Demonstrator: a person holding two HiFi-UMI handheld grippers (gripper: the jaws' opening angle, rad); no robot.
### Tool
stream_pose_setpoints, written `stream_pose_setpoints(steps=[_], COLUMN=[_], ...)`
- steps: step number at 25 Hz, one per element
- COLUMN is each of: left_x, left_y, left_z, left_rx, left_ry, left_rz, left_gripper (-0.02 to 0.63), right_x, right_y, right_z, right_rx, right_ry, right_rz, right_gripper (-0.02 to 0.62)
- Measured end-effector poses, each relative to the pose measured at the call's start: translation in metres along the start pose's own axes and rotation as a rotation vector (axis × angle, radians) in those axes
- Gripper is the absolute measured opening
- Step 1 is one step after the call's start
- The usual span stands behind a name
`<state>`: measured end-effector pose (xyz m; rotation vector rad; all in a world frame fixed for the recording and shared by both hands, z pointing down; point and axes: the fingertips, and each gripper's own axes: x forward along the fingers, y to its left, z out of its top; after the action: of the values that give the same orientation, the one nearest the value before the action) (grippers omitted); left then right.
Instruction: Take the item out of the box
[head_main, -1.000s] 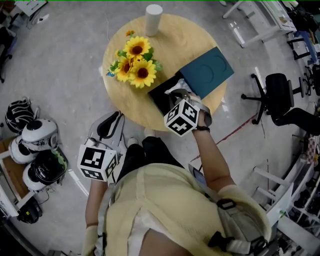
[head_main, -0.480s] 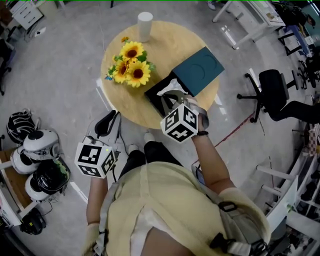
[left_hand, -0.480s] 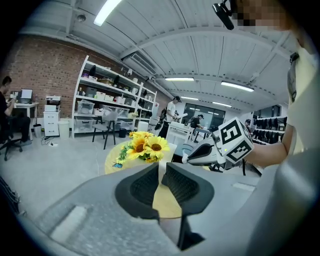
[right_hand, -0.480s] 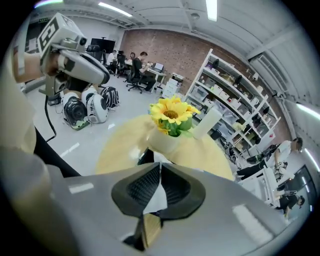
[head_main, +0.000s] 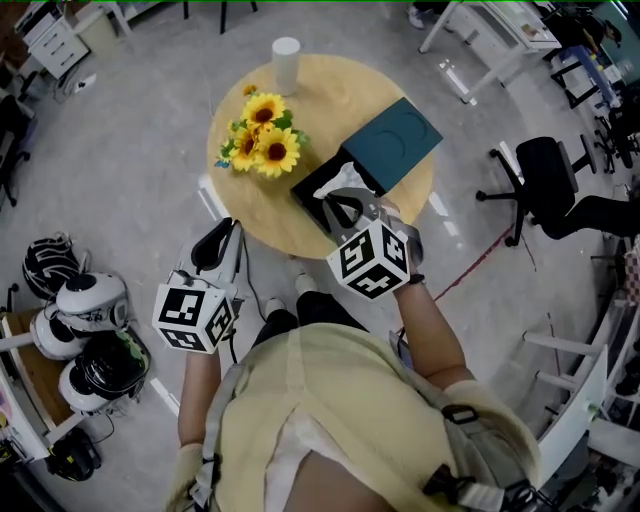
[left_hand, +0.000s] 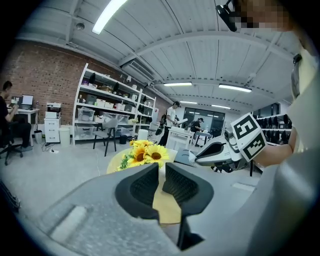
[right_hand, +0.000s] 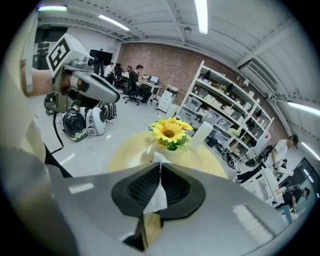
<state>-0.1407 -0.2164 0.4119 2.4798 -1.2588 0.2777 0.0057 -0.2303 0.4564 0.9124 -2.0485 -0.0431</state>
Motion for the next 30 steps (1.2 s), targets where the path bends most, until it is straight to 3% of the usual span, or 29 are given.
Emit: stream_pose_setpoints(steps=[12, 22, 30], left_x=[-0.005, -0.009, -0.008], left_y=[-0.004, -0.004, -0.007], left_z=[0.011, 0.017, 0.020], left_rx=[0.009, 0.007, 0.014], left_ry=[-0.032, -0.048, -0.052], left_rz=[0.006, 0.009, 0.002], left_gripper=[0.038, 0.037, 0.037], right_x=[-0.041, -0.063, -0.069], right_y=[0.000, -0.008, -0.020], right_z=[0.022, 0.040, 0.034], right_rx=[0.089, 0.276, 0.370], right_ry=[-0.126, -0.291, -0.330], right_rz=[-0.024, -0.001, -0.021], right_gripper=[0.015, 0.014, 0.012])
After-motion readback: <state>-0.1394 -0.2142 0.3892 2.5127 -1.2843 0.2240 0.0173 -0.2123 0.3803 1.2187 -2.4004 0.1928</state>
